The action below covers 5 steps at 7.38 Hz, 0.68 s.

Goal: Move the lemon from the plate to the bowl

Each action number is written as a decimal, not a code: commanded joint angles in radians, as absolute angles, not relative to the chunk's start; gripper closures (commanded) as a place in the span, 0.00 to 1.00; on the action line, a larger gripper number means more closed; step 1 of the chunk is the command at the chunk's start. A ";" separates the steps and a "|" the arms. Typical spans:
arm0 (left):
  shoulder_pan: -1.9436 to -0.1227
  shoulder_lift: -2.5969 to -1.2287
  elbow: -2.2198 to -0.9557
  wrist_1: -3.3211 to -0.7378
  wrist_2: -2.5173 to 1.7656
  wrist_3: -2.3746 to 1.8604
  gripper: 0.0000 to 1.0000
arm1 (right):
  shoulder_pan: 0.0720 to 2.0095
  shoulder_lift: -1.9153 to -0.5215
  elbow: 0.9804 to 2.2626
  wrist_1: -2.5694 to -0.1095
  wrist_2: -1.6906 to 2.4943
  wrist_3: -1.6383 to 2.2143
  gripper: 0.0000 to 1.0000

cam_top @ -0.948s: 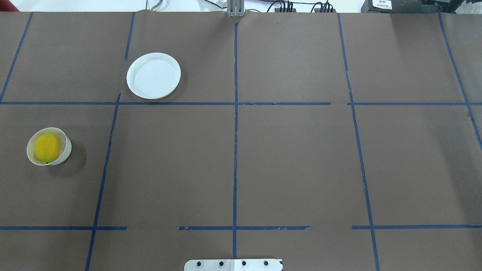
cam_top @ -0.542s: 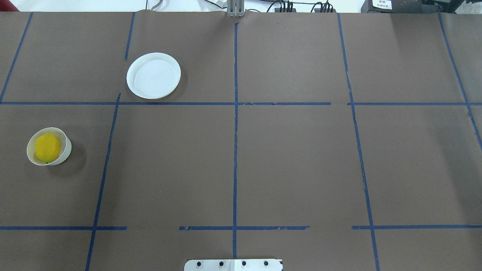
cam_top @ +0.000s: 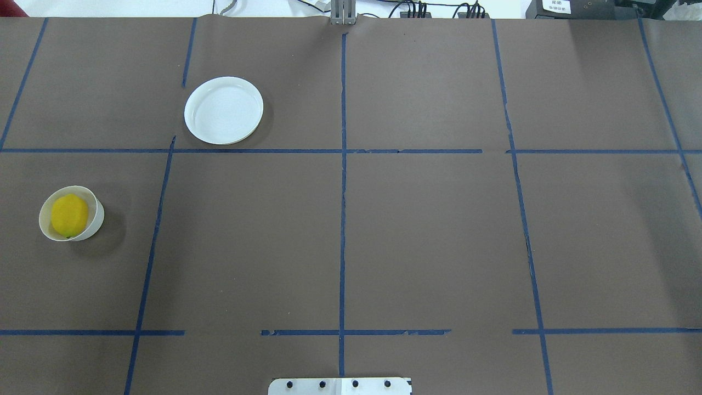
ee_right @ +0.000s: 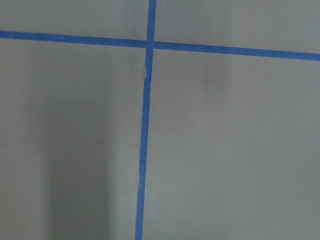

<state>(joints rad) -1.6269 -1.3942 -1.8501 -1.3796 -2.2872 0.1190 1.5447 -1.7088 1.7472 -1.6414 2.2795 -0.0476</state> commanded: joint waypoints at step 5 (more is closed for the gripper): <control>-1.621 -1.402 -1.845 -1.381 -2.390 0.158 0.00 | 1.545 -1.709 1.747 -1.641 2.279 -0.048 0.00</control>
<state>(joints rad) -1.6226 -1.4015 -1.8488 -1.3805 -2.3534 0.1561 1.5448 -1.7089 1.7472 -1.6414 2.2795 -0.0475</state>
